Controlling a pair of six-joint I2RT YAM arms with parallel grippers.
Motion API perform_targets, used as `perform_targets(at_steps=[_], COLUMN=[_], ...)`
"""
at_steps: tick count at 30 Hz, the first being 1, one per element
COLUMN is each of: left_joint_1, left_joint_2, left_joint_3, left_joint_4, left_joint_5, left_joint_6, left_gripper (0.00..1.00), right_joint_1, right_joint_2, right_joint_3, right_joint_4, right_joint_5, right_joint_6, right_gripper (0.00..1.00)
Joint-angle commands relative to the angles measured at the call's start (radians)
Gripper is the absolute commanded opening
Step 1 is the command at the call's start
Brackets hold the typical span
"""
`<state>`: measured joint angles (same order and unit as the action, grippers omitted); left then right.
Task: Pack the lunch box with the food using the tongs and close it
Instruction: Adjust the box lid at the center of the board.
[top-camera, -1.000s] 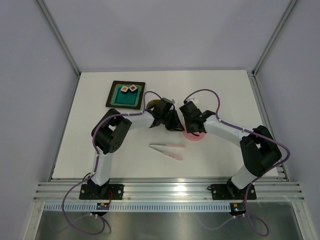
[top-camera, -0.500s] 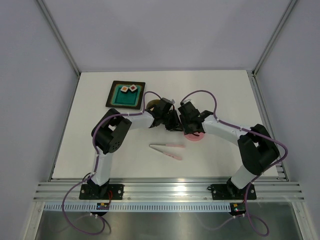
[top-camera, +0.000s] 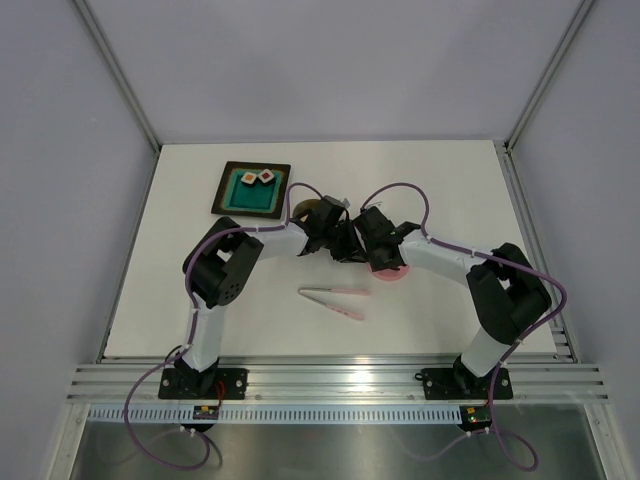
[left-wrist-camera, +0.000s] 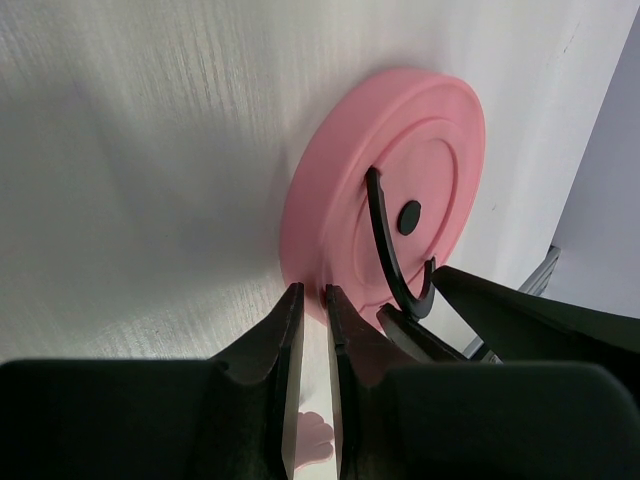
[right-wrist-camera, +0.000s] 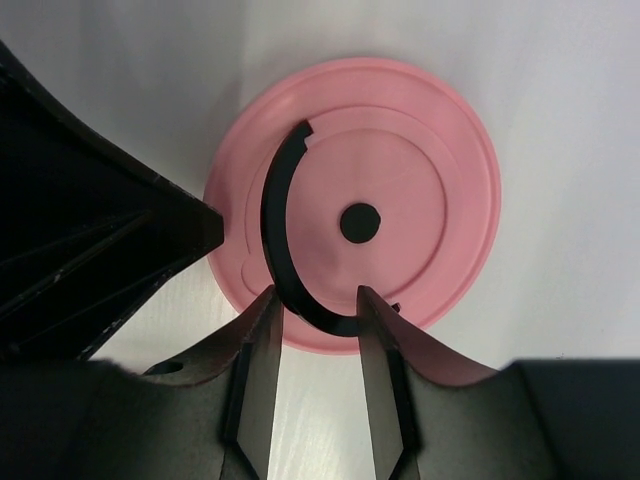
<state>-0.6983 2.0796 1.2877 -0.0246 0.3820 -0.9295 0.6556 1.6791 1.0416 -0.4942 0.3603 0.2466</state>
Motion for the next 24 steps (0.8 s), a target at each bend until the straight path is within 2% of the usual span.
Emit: perform_targets(at_steps=[1, 7, 16, 24], left_joint_1=[0.006, 0.008, 0.010, 0.008], left_joint_2=[0.023, 0.019, 0.016, 0.016], left_joint_3=[-0.018, -0.022, -0.024, -0.016], left_joint_4=[-0.009, -0.009, -0.011, -0.017], left_joint_5=[-0.003, -0.005, -0.003, -0.002], left_joint_6=[0.008, 0.009, 0.012, 0.014], left_gripper=[0.16, 0.16, 0.16, 0.16], right_joint_1=[0.006, 0.006, -0.013, -0.037], right_joint_2=[-0.045, -0.050, -0.065, -0.016], right_joint_3=[0.028, 0.029, 0.049, 0.081], right_joint_4=[-0.001, -0.006, 0.013, 0.013], right_joint_5=[0.107, 0.144, 0.108, 0.019], right_joint_6=[0.023, 0.052, 0.037, -0.038], right_gripper=[0.42, 0.39, 0.38, 0.45])
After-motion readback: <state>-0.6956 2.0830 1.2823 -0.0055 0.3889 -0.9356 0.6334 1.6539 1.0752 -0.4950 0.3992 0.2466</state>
